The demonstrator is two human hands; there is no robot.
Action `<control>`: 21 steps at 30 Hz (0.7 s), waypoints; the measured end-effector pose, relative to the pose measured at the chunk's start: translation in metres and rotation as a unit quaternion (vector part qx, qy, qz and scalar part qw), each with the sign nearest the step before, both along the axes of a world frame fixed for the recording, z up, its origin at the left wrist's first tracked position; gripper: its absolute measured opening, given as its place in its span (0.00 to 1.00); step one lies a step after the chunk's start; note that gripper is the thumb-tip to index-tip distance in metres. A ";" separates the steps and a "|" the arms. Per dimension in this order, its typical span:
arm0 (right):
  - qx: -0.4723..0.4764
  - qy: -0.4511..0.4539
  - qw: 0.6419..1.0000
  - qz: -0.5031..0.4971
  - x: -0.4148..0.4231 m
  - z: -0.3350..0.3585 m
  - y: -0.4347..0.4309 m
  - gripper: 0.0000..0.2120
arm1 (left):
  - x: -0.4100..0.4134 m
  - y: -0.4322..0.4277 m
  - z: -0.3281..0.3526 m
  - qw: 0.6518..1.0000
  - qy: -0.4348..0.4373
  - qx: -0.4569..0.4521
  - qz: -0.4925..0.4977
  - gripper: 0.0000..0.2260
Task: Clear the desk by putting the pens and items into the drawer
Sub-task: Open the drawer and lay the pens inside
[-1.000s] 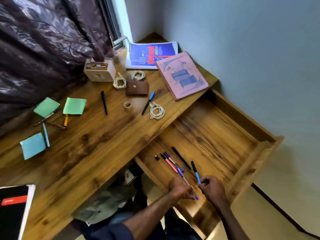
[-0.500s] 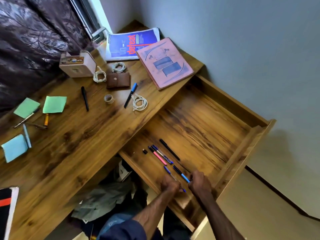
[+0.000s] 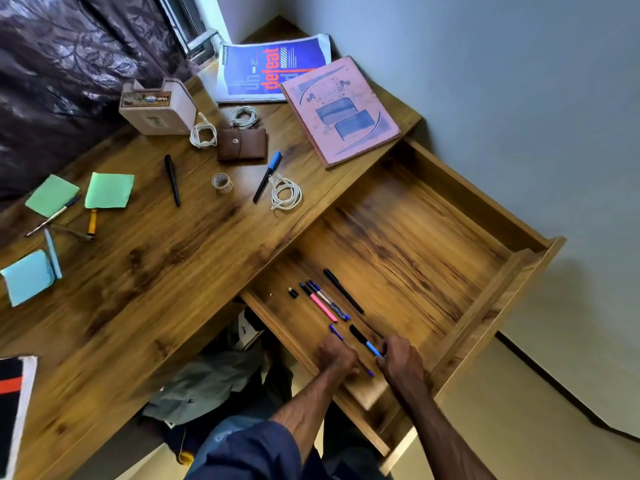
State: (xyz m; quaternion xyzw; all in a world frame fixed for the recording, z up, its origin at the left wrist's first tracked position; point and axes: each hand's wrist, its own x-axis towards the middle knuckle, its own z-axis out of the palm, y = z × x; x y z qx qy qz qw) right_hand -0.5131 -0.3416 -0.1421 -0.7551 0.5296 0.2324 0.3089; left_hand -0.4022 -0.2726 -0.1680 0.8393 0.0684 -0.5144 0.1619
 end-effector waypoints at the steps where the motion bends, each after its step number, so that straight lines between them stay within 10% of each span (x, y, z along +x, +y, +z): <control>1: -0.001 0.003 1.000 0.003 0.001 0.000 0.000 0.07 | -0.002 0.001 -0.003 1.000 -0.001 0.001 -0.003 0.05; 21: -0.051 -0.036 0.998 0.018 0.022 0.002 0.000 0.04 | -0.001 0.009 -0.015 0.999 0.010 -0.049 -0.018 0.19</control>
